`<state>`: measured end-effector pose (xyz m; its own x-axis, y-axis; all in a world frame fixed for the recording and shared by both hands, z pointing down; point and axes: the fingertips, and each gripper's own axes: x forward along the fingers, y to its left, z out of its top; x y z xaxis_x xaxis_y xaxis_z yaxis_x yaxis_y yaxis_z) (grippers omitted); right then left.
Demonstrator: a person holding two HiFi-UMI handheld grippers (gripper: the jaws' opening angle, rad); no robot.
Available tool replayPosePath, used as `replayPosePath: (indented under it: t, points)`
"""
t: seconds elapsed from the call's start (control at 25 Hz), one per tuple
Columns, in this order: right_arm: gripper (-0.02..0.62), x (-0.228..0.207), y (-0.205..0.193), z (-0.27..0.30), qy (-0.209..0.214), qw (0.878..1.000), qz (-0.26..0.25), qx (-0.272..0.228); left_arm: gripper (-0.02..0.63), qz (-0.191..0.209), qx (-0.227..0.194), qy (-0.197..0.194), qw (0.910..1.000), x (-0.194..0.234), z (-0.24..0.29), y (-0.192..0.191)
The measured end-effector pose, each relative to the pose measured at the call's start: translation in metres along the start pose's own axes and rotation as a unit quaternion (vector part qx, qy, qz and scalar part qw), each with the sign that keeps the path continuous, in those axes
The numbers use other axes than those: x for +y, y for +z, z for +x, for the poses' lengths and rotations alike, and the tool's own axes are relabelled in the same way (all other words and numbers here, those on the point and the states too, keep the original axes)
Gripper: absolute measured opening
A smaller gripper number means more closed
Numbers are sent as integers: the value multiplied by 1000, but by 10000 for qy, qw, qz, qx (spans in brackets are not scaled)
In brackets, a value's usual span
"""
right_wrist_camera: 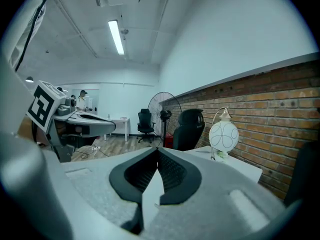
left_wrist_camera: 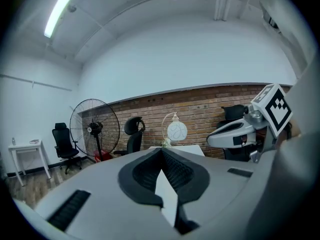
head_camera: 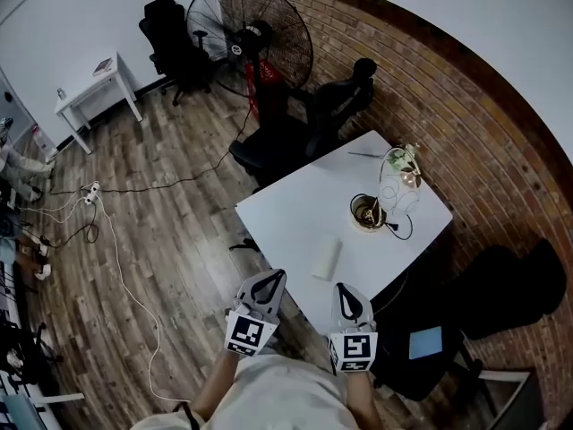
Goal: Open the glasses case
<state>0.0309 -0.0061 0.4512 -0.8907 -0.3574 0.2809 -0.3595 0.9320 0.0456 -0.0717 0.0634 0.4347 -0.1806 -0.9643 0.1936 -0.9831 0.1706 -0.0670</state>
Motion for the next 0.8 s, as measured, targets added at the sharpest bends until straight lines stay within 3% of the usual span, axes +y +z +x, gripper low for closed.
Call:
replayPosePath:
  t: [0.36, 0.8]
  points:
    - [6, -8, 1, 62, -569, 9980, 125, 258, 3, 21, 51, -719, 9974, 48, 53, -13]
    - [6, -23, -41, 103, -1318, 9864, 326, 926, 2, -29, 350, -1611, 9863, 63, 105, -51]
